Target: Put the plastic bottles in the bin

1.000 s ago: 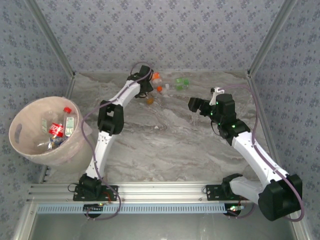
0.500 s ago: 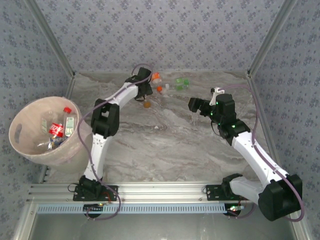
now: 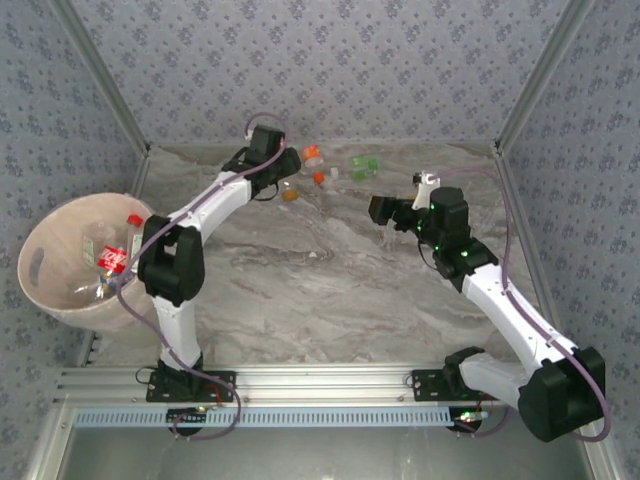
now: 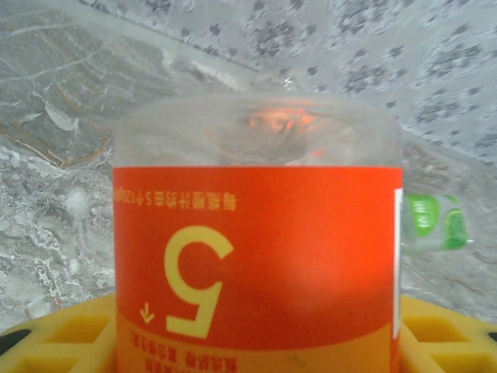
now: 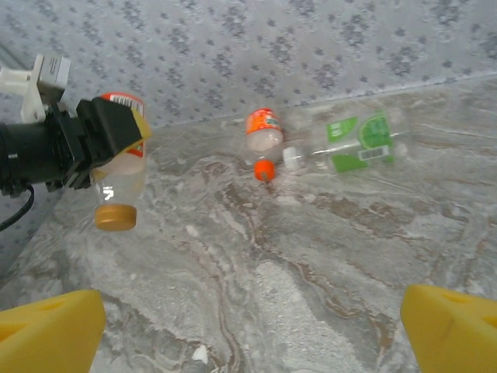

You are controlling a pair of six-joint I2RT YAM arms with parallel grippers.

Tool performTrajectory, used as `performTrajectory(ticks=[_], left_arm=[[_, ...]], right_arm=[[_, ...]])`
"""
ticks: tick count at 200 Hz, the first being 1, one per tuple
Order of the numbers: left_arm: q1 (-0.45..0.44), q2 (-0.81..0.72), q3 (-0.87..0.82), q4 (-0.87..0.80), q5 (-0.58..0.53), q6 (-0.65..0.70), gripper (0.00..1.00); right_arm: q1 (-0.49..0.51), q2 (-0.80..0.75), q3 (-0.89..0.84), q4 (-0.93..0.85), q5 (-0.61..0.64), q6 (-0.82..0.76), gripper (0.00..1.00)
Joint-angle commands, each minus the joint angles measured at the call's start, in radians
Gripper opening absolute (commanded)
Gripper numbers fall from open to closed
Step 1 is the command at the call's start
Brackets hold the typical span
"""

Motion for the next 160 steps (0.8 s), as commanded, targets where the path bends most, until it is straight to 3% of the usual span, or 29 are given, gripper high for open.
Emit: performTrajectory(ticks=[1,80,160], left_arm=[[0.000,-0.108,-0.045,0.078,0.048,0.019,0.51],[-0.004,-0.427,-0.166,0.108,0.158,0.095,0.50],[-0.004,-0.735,-0.252,0.055,0.110,0.230,0.49]], right_arm=[[0.030,0.010,0.015,0.030,-0.033,-0.054,1.00],[0.144,0.073,0.086,0.001,-0.152,-0.180,1.00],[0.205,0.131,0.118,0.071,-0.230,-0.215,1.00]])
